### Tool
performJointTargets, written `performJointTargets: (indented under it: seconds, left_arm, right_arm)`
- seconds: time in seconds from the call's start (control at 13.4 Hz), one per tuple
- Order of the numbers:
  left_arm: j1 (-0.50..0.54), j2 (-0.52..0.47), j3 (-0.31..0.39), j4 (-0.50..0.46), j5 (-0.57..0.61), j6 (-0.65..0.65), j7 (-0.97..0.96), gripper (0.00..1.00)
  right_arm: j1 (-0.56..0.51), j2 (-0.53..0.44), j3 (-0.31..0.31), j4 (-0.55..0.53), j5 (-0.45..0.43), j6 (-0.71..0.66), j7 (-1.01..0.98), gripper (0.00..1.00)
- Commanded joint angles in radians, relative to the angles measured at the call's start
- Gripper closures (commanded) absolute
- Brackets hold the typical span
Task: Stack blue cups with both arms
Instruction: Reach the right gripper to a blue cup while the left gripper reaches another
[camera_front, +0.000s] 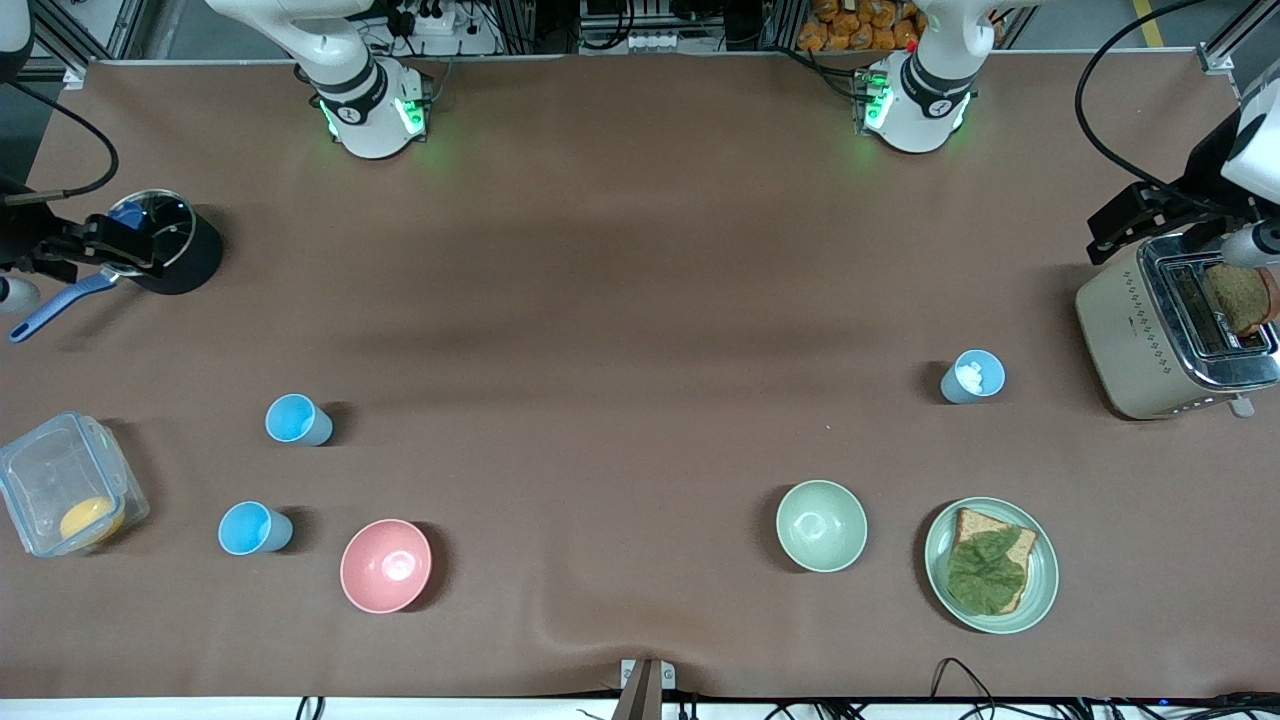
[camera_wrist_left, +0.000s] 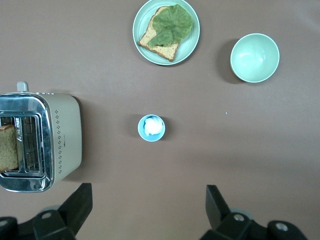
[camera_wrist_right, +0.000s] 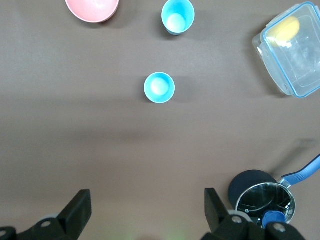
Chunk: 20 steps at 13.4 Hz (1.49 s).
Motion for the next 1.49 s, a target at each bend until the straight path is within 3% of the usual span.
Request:
performJointTargets:
  seconds: [0.0,0.15,0.37,0.6,0.82,1.12,1.34,1.42]
  left_arm:
    - [0.007,-0.015,0.005,0.002,-0.017,-0.02,0.022,0.0]
    - [0.015,-0.001,0.012,0.002,-0.008,-0.02,0.037,0.0]
    - [0.042,0.112,0.027,-0.024,-0.016,0.035,0.145,0.0]
    - [0.07,0.139,0.025,-0.402,-0.022,0.474,0.139,0.0]
    - [0.102,0.179,0.025,-0.598,-0.023,0.786,0.14,0.0]
    - [0.128,0.292,0.025,-0.615,-0.022,0.882,0.149,0.0]
    - [0.141,0.34,0.025,-0.616,-0.02,0.904,0.149,0.01]
    - [0.141,0.349,0.025,-0.616,-0.022,0.907,0.149,0.12]
  right_arm:
    - [0.015,-0.021,0.005,-0.016,-0.015,0.003,0.001,0.0]
    - [-0.003,-0.021,0.0,-0.019,-0.015,-0.007,-0.004,0.0]
    - [-0.023,-0.02,0.0,-0.019,-0.013,-0.007,-0.013,0.0]
    - [-0.009,0.0,0.003,-0.016,-0.009,-0.022,-0.012,0.0]
    - [-0.017,0.078,0.0,0.013,0.0,-0.017,-0.013,0.0]
    - [0.021,0.299,0.003,0.004,-0.006,0.106,-0.012,0.0]
    - [-0.022,0.382,0.006,-0.03,0.007,0.124,-0.028,0.0]
    - [0.016,0.412,0.005,-0.03,0.007,0.145,-0.027,0.0]
